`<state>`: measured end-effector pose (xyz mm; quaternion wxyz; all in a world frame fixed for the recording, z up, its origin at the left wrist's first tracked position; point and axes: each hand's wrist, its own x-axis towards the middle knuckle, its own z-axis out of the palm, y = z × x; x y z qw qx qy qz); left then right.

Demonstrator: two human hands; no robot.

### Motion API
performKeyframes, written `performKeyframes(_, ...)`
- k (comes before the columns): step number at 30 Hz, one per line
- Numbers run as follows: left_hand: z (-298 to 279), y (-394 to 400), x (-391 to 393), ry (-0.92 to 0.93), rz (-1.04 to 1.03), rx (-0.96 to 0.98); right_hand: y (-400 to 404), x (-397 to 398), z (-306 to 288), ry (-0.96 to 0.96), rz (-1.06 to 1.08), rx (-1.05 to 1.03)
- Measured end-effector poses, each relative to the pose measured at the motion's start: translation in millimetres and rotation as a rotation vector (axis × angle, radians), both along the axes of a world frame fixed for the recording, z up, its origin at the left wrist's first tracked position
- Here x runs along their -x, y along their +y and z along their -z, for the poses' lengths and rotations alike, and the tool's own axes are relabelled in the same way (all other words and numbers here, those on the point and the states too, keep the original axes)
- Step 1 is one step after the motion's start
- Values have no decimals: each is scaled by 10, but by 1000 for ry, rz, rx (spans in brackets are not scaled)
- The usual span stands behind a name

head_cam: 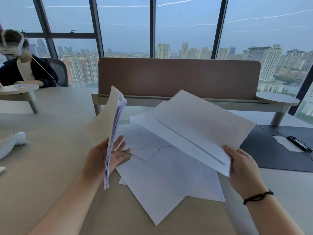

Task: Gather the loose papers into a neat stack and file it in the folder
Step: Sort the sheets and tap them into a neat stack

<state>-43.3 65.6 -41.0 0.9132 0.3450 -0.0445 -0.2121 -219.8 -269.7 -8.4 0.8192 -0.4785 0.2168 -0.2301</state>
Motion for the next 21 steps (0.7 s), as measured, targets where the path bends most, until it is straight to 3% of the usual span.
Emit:
performKeyframes(2, -29, -58, 24, 23, 9, 13, 151, -100, 39, -17, 7, -4)
performKeyframes(9, -41, -326, 146, 4, -39, -235, 948, -351, 208, 5, -226, 54)
performKeyframes(15, 88, -316, 20, -131, -293, -441, 1211, -510, 270, 130, -538, 603)
performKeyframes(18, 118, -261, -67, -273, -371, -561, 968, -574, 246, 58, -650, 952)
performKeyframes(21, 123, -160, -178, -366, -467, -660, 574, -670, 225, 222, -561, 1280)
